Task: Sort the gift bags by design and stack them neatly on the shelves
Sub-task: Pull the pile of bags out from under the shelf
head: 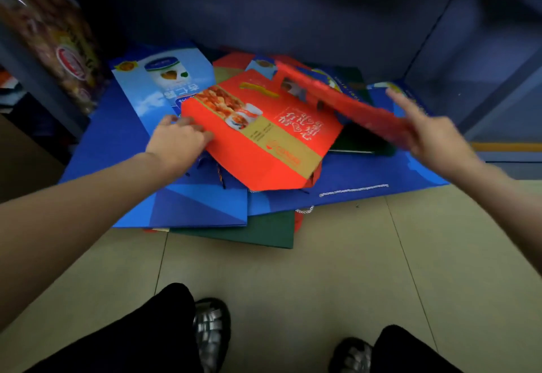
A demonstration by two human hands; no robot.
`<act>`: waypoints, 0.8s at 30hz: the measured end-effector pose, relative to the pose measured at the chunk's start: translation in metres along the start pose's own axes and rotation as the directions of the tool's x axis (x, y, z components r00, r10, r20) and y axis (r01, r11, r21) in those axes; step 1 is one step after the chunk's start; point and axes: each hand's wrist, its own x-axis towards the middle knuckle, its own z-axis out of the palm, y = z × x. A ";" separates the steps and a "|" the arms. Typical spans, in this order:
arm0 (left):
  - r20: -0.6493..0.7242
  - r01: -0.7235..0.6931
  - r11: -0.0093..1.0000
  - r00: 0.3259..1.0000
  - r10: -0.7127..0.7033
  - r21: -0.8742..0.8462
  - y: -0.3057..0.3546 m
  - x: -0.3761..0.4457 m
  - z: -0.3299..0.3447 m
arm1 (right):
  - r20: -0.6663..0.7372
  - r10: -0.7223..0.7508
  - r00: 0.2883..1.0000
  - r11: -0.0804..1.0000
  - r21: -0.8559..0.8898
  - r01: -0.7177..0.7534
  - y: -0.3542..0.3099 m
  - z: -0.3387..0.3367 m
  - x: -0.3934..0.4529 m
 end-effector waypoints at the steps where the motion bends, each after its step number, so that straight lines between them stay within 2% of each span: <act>1: 0.059 0.110 0.993 0.992 -0.107 -0.052 -0.010 0.000 0.000 | -0.118 0.026 0.993 1.000 0.014 -0.024 0.003 -0.013 0.005; 2: 0.152 0.201 0.971 0.972 -0.181 -0.128 -0.017 -0.001 0.003 | -0.211 0.049 0.976 0.998 0.039 -0.042 0.001 -0.024 0.009; 3: 0.222 0.238 0.943 0.957 -0.188 -0.231 -0.020 -0.003 0.005 | -0.281 0.067 0.957 0.997 0.062 -0.052 -0.001 -0.030 0.015; 5: 0.263 0.247 0.849 0.956 -0.133 -0.467 -0.018 -0.008 0.010 | -0.387 0.051 0.921 0.996 0.089 -0.018 -0.014 -0.036 0.026; 6: 0.271 0.282 0.756 0.952 -0.143 -0.591 -0.013 -0.012 0.009 | -0.422 0.023 0.906 0.994 0.104 0.023 -0.023 -0.036 0.029; 7: 0.304 0.356 0.581 0.934 -0.189 -0.732 -0.006 -0.014 0.006 | -0.440 -0.017 0.898 0.991 0.114 0.075 -0.036 -0.035 0.029; 8: 0.386 0.449 0.307 0.889 -0.244 -0.839 0.002 -0.015 -0.001 | -0.425 -0.074 0.902 0.984 0.117 0.135 -0.047 -0.029 0.028; 9: 0.502 0.516 -0.006 0.831 -0.241 -0.857 0.009 -0.015 -0.008 | -0.387 -0.145 0.911 0.974 0.107 0.200 -0.056 -0.022 0.026; 10: 0.588 0.534 -0.265 0.784 -0.198 -0.802 0.017 -0.014 -0.015 | -0.335 -0.210 0.919 0.962 0.098 0.256 -0.063 -0.015 0.023; 11: 0.623 0.521 -0.409 0.764 -0.167 -0.749 0.026 -0.012 -0.018 | -0.282 -0.250 0.926 0.954 0.095 0.286 -0.065 -0.009 0.020; 12: 0.627 0.492 -0.482 0.762 -0.164 -0.725 0.033 -0.009 -0.020 | -0.245 -0.257 0.935 0.953 0.097 0.288 -0.065 -0.006 0.017; 14: 0.598 0.419 -0.525 0.767 -0.231 -0.741 0.040 -0.001 -0.020 | -0.234 -0.217 0.948 0.964 0.099 0.245 -0.063 -0.012 0.012; 17: 0.499 0.382 -0.359 0.802 -0.329 -0.852 0.039 0.004 -0.020 | -0.309 -0.147 0.940 0.966 0.158 0.204 -0.067 -0.039 0.005; 18: 0.479 0.393 -0.304 0.824 -0.302 -0.868 0.038 -0.001 -0.022 | -0.340 -0.162 0.927 0.962 0.153 0.224 -0.070 -0.051 0.001; 20: 0.480 0.446 -0.216 0.866 -0.142 -0.868 0.032 -0.015 -0.023 | -0.404 -0.245 0.881 0.953 0.065 0.295 -0.079 -0.077 -0.008; 22: 0.495 0.488 -0.154 0.869 -0.007 -0.859 0.020 -0.032 -0.023 | -0.466 -0.273 0.842 0.944 0.037 0.327 -0.085 -0.104 -0.017; 24: 0.474 0.461 -0.171 0.880 -0.039 -0.871 0.002 -0.040 -0.020 | -0.522 -0.156 0.839 0.931 0.207 0.302 -0.088 -0.125 -0.023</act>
